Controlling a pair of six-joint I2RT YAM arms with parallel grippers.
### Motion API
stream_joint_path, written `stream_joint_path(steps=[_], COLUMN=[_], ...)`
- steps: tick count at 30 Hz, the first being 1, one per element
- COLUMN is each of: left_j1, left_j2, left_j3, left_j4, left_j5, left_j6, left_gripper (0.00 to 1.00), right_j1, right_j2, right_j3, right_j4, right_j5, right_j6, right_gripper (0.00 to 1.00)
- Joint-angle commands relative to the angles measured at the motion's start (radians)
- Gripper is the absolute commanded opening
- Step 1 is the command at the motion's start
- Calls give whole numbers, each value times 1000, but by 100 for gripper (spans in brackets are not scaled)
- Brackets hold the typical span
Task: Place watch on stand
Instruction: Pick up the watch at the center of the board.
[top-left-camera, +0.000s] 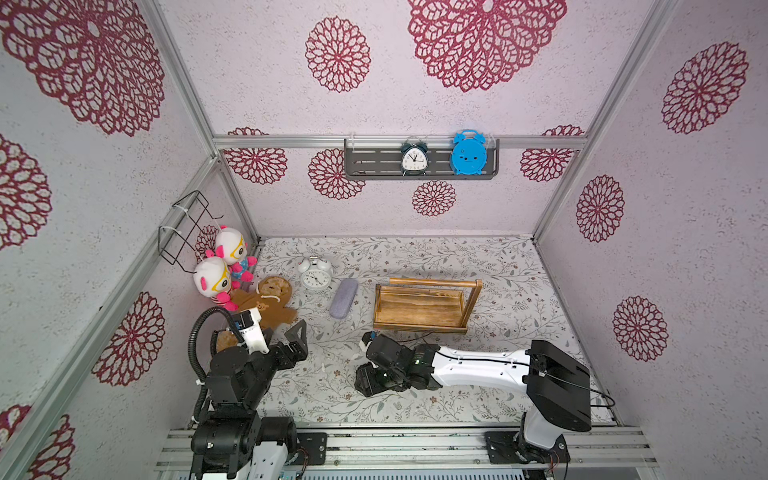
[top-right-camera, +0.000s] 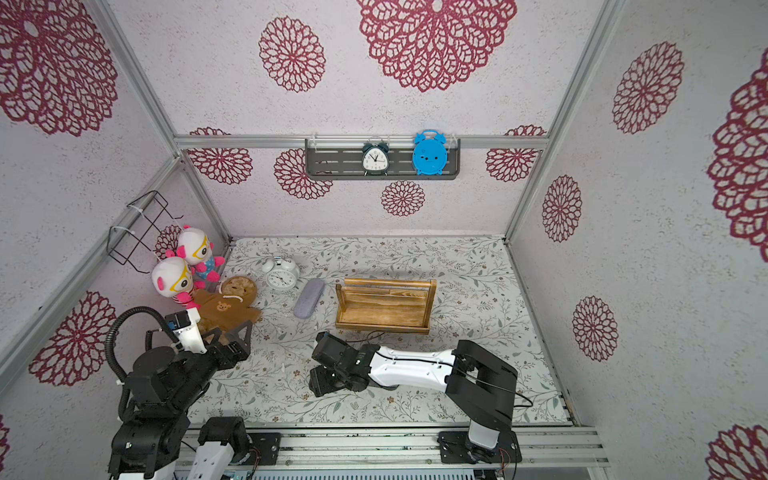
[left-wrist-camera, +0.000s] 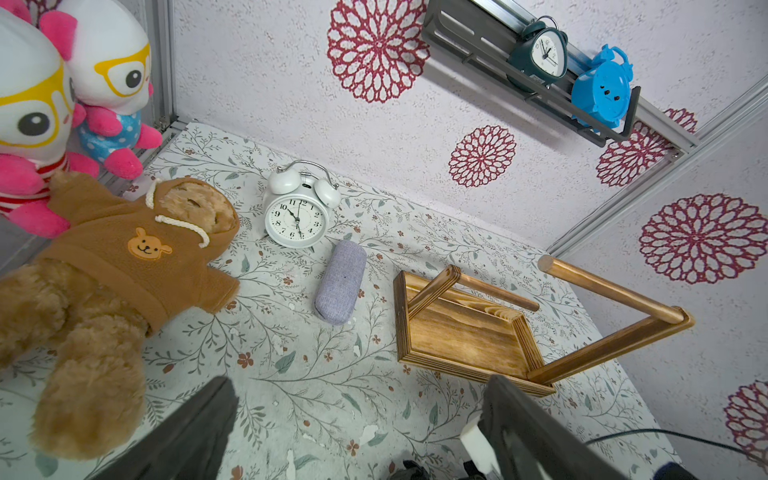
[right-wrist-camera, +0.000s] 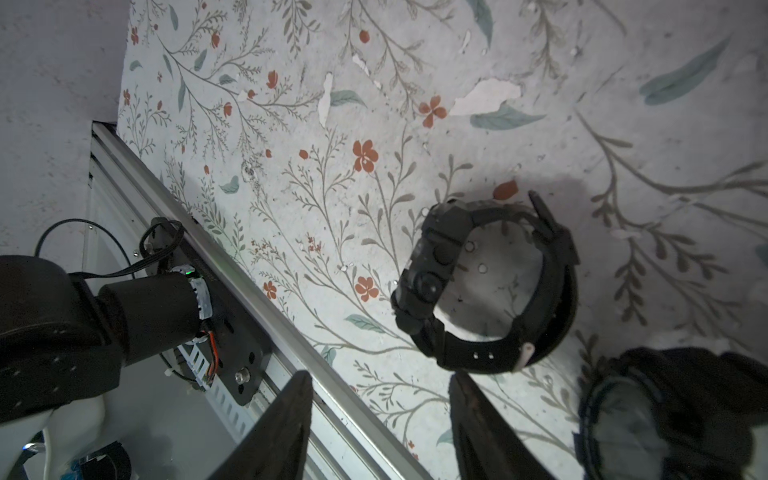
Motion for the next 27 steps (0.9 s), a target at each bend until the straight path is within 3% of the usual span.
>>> stream_joint_path(steps=[1,7,27], left_j1=[-5,-6,-6], left_j2=[-5,-10,23], left_j3=[-10,-14,-21], left_j4=[-14,-26,-21], left_j5=[-1,-52,8], left_j6=[-58,-90,-92], left_gripper=[97,97,97], right_j1=[2,2,-4], right_j2=[18,67,145], right_j3=[36,83,169], right_j4=[10,-42,-142], right_j5=[-9,24,130], right_j6=[-6,-17,8], right_gripper=[55,52,45])
